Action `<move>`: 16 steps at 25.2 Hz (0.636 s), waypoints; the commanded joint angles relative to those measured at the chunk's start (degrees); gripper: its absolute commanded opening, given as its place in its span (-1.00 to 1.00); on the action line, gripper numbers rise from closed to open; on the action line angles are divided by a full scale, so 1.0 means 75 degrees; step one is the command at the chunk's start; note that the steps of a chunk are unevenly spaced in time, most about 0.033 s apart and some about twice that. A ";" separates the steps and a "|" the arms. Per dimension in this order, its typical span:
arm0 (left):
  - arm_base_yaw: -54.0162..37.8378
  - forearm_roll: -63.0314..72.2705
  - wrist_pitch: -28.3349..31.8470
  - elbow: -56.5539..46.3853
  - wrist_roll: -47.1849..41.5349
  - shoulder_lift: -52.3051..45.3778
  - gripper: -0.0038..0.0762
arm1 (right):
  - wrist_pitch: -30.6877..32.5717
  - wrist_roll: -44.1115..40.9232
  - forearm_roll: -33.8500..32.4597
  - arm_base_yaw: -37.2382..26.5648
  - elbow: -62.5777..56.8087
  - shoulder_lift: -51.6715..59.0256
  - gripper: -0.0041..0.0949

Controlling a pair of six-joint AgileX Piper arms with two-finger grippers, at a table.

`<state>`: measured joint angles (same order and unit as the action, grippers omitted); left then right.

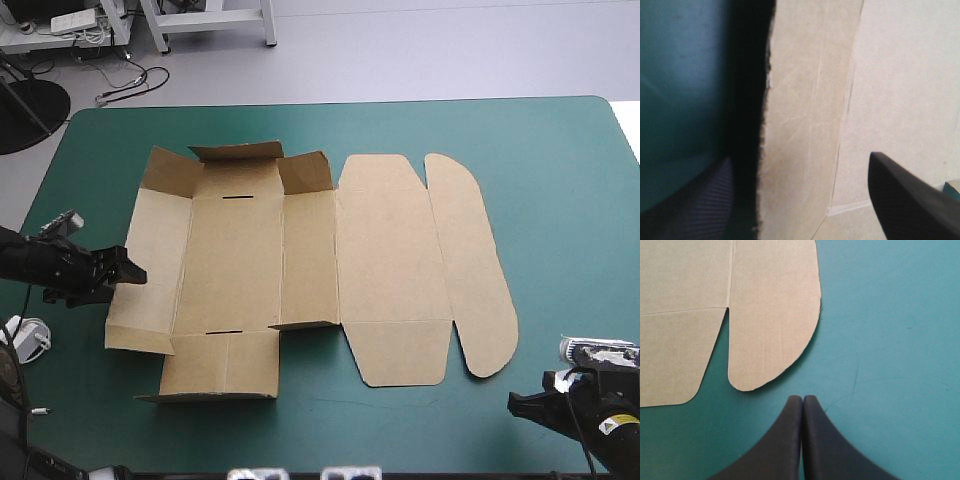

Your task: Fold the box

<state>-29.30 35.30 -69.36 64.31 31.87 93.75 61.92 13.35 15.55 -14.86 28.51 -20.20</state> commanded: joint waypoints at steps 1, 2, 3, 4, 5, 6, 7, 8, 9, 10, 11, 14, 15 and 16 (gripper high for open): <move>0.0444 0.0284 -0.0185 0.0071 0.0109 -0.0240 0.43 | -0.0430 0.0074 0.0150 0.0007 0.0207 -0.0069 -0.96; 0.0590 0.0214 -0.0185 0.0071 0.0109 -0.0222 0.42 | -0.0430 0.0074 0.0150 0.0007 0.0207 -0.0069 -0.96; 0.0866 0.0161 -0.0109 0.0071 0.0109 -0.0134 0.39 | -0.0430 0.0074 0.0150 0.0007 0.0207 -0.0069 -0.96; 0.0977 0.0177 -0.0043 0.0071 0.0109 -0.0101 0.35 | -0.0415 0.0074 0.0150 0.0007 0.0207 -0.0069 -0.96; 0.1098 0.0177 0.0058 0.0071 0.0109 -0.0082 0.29 | -0.0403 0.0074 0.0150 0.0007 0.0207 -0.0069 -0.96; 0.1211 0.0177 0.0182 0.0071 0.0109 -0.0065 0.22 | -0.0382 0.0062 0.0150 0.0007 0.0207 -0.0069 -0.96; 0.1292 0.0140 0.0289 0.0071 0.0065 -0.0065 0.14 | -0.0364 0.0060 0.0150 0.0007 0.0207 -0.0069 -0.96; 0.1370 0.0123 0.0428 0.0071 -0.0004 -0.0065 0.01 | -0.0311 0.0037 0.0150 0.0007 0.0207 -0.0069 -0.96; 0.1426 0.0111 0.0562 0.0071 -0.0020 -0.0065 -0.14 | -0.0293 0.0037 0.0150 0.0007 0.0207 -0.0069 -0.96; 0.1489 0.0106 0.0660 0.0071 -0.0044 -0.0065 -0.28 | -0.0249 0.0037 0.0150 0.0007 0.0207 -0.0069 -0.96; 0.1528 0.0106 0.0764 0.0071 -0.0119 -0.0065 -0.47 | -0.0233 0.0037 0.0150 0.0007 0.0207 -0.0069 -0.96; 0.1565 0.0108 0.1001 0.0071 -0.0162 -0.0065 -0.92 | -0.0223 0.0009 0.0168 0.0007 0.0207 -0.0069 -0.96; 0.1565 0.0095 0.1061 0.0071 -0.0140 -0.0065 -0.92 | -0.0223 0.0009 0.0167 0.0007 0.0207 -0.0069 -0.96; 0.1565 0.0079 0.1108 0.0071 0.0307 -0.0083 -0.93 | -0.0223 0.0009 0.0228 0.0007 0.0207 -0.0069 -0.96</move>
<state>-17.85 34.06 -61.73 63.76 31.74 95.34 62.78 13.35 15.62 -14.86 28.51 -20.20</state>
